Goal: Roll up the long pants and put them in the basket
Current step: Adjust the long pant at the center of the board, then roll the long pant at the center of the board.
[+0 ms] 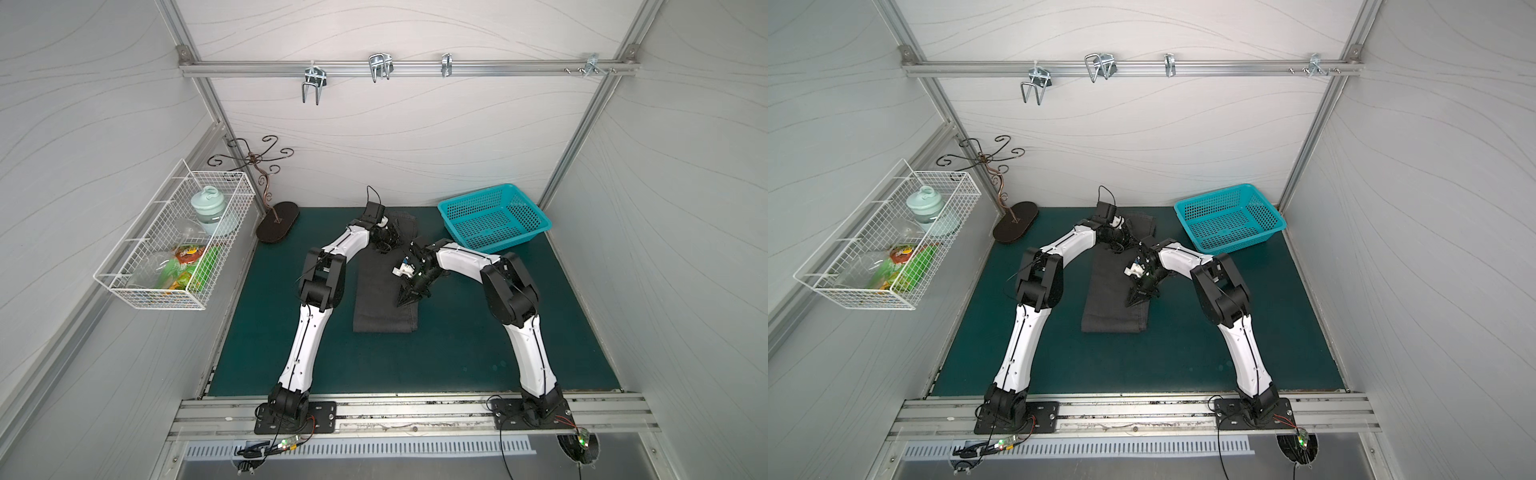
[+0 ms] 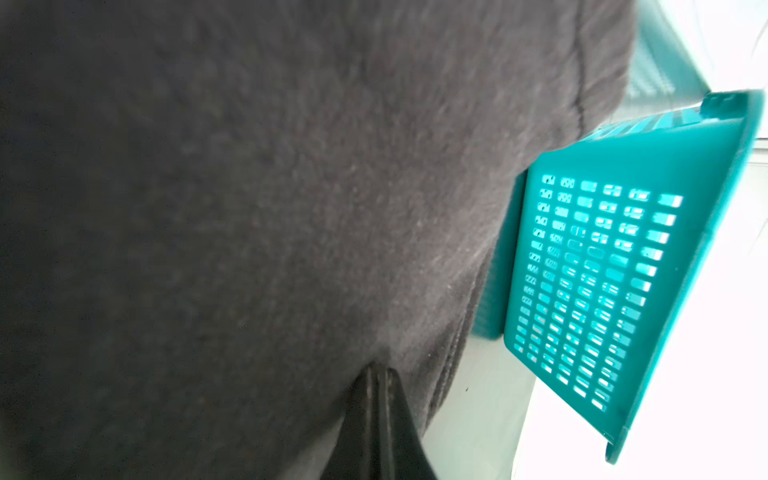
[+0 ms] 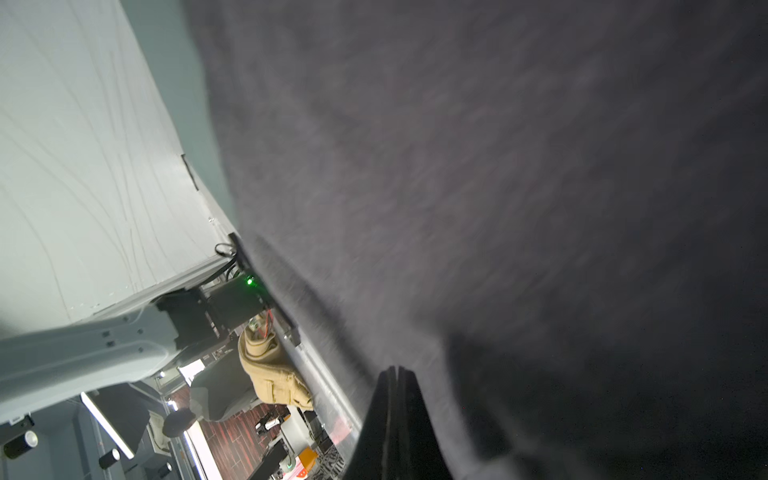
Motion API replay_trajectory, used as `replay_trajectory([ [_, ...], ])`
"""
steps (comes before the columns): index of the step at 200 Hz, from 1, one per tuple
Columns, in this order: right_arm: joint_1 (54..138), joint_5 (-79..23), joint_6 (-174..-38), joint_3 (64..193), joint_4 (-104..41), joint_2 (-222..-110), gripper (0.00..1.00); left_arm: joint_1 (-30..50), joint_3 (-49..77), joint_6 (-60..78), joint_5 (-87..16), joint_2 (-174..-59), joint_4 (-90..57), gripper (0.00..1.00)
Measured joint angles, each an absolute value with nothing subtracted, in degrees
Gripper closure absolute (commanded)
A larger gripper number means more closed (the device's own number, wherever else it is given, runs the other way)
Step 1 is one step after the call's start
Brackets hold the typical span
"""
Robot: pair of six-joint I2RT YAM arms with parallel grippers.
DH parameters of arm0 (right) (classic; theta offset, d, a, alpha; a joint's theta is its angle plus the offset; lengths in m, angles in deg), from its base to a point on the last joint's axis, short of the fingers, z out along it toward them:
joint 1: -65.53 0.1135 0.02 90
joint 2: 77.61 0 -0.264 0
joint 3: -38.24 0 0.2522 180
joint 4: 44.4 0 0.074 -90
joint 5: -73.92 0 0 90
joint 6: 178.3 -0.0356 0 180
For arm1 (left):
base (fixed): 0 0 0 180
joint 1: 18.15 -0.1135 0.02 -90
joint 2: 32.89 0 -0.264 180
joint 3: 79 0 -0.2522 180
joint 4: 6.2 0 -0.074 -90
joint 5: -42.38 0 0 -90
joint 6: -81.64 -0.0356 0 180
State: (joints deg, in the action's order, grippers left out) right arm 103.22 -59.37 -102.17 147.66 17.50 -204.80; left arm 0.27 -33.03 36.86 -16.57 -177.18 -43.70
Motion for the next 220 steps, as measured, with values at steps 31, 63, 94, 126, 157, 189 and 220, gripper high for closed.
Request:
replay_trajectory([
  [31, 106.5, -62.4, -101.2, 147.2, 19.3, -200.4, 1.00, 0.1, -32.4, 36.8, -16.8, -175.5, -43.7, 1.00],
  [63, 109.4, -66.5, -99.2, 146.8, 20.6, -199.8, 1.00, 0.0, -31.3, 36.8, -16.8, -173.7, -43.5, 1.00],
  [94, 110.1, -69.1, -97.2, 144.6, 21.4, -200.6, 1.00, 0.0, -29.0, 36.8, -16.8, -172.6, -43.5, 1.00],
  [126, 110.0, -70.4, -96.3, 142.5, 20.4, -205.3, 1.00, 0.0, -26.4, 36.8, -16.8, -172.0, -43.4, 1.00],
  [157, 109.6, -72.5, -95.7, 142.2, 19.0, -210.4, 1.00, 0.0, -24.5, 36.8, -16.9, -171.1, -43.6, 1.00],
  [189, 109.1, -75.0, -96.5, 142.8, 18.7, -211.4, 1.00, 0.0, -24.4, 36.5, -17.0, -169.9, -44.1, 1.00],
  [220, 108.6, -76.9, -96.8, 142.8, 18.7, -211.8, 1.00, 0.0, -22.6, 35.4, -17.2, -165.9, -46.9, 0.98],
])
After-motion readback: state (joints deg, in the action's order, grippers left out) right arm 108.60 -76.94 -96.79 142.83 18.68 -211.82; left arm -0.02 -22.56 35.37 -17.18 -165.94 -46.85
